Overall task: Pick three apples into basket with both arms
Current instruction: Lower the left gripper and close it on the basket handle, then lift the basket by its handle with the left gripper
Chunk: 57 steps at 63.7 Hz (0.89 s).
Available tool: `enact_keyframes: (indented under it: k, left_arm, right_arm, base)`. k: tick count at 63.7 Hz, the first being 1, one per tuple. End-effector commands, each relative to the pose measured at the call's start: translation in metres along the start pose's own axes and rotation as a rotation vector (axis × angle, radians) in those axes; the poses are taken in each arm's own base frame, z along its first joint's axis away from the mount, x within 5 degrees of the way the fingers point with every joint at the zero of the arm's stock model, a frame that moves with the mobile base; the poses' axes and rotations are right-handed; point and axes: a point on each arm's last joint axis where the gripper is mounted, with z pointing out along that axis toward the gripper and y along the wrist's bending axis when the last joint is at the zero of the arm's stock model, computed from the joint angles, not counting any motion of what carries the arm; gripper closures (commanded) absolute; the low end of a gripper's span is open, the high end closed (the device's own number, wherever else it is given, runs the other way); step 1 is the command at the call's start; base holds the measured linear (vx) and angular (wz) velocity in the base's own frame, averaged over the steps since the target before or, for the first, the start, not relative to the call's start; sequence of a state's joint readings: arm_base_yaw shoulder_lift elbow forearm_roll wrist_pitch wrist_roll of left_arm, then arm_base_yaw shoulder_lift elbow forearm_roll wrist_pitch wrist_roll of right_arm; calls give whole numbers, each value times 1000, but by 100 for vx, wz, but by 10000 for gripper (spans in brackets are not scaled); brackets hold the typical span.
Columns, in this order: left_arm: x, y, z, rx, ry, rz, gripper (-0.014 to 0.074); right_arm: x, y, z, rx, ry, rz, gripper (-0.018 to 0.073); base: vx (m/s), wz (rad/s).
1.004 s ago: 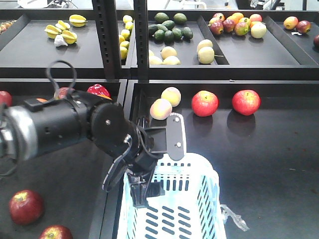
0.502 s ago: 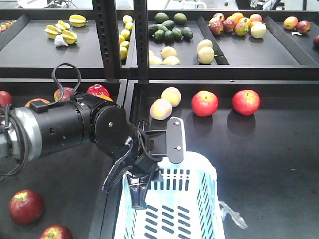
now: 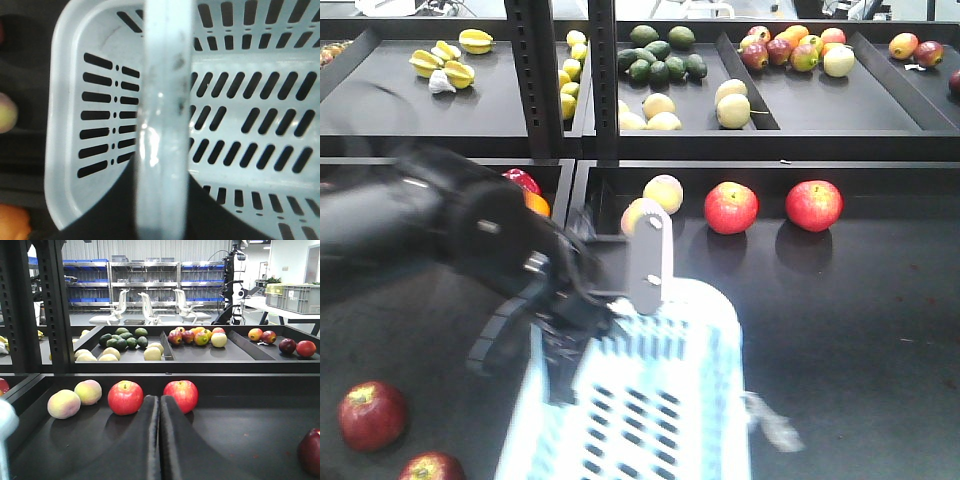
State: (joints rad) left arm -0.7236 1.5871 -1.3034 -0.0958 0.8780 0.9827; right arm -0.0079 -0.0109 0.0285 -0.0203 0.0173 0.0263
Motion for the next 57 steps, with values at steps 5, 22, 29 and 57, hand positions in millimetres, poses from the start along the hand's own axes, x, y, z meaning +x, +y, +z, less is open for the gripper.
enact_keyframes:
  k: [5, 22, 29, 57]
  left_arm:
    - [-2, -3, -82, -199, -84, 42, 604]
    - [22, -28, -166, -381, -110, -26, 604]
    - [34, -42, -193, -429, -114, -58, 604]
    - [62, -84, -252, -537, -198, -91, 604]
  right_arm:
    - [-3, 0, -1, -1, -69, -11, 568]
    - [-3, 0, -1, -1, -69, -11, 568]
    - [-3, 0, -1, -1, -69, -11, 568]
    - [-3, 0, -1, -1, -70, -11, 568]
  base:
    - [0, 0]
    - [0, 0]
    - [0, 0]
    - [0, 0]
